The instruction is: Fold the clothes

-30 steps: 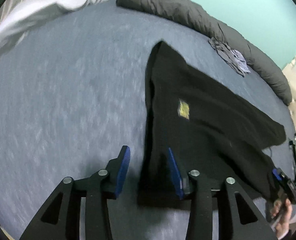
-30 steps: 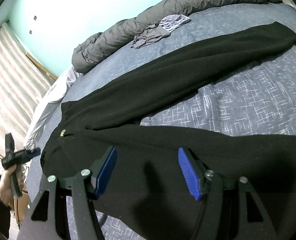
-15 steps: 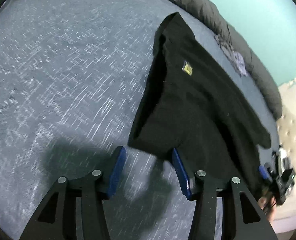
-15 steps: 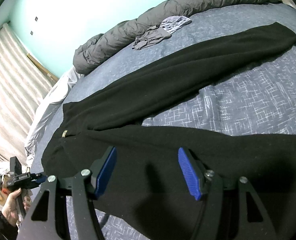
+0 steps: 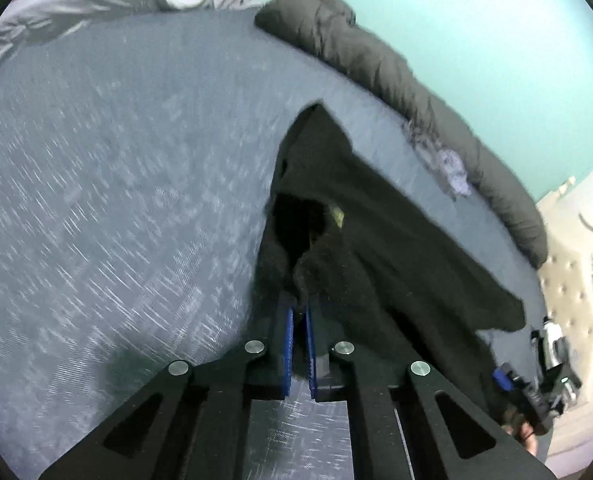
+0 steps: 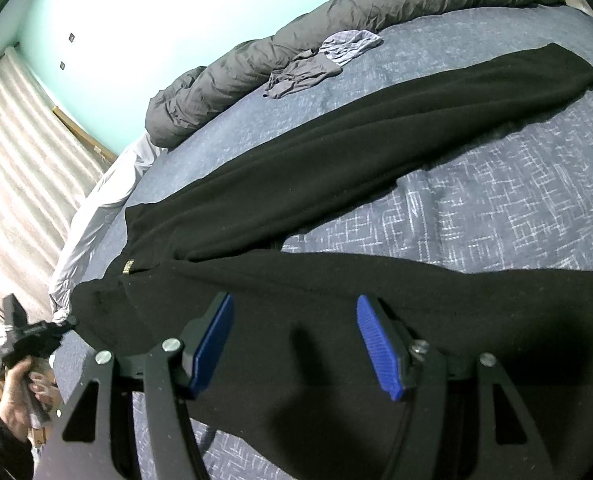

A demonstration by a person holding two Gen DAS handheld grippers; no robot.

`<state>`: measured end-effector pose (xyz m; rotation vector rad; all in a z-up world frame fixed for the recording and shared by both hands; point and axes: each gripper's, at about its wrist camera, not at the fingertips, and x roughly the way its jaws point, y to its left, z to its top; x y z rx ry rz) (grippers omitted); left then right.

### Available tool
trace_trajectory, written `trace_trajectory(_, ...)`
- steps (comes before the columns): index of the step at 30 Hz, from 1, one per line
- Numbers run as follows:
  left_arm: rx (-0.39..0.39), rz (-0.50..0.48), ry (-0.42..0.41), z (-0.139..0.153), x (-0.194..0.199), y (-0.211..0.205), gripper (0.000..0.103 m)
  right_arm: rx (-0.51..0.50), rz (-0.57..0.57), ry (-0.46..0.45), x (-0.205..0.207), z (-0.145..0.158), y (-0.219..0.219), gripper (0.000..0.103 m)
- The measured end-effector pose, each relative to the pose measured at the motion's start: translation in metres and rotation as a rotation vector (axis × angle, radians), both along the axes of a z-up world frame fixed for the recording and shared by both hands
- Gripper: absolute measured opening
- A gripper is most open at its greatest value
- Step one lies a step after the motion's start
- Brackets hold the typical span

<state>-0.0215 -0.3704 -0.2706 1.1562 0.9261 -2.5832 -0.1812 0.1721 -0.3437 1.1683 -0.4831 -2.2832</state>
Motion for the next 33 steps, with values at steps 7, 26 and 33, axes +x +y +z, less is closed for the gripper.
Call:
trace_trajectory(7, 0.000, 0.069, -0.020, -0.018, 0.002, -0.004, 0.005, -0.004, -0.007, 0.000, -0.003, 0.001, 0.003, 0.065)
trace_trajectory(26, -0.042, 0.195, 0.038, -0.041, 0.011, 0.003, 0.006, 0.338, -0.079, -0.020, -0.007, 0.084, 0.155, 0.065)
trace_trajectory(33, -0.069, 0.175, 0.045, -0.046, 0.007, 0.010, 0.007, 0.465, -0.179, -0.193, -0.003, 0.077, 0.266, 0.065)
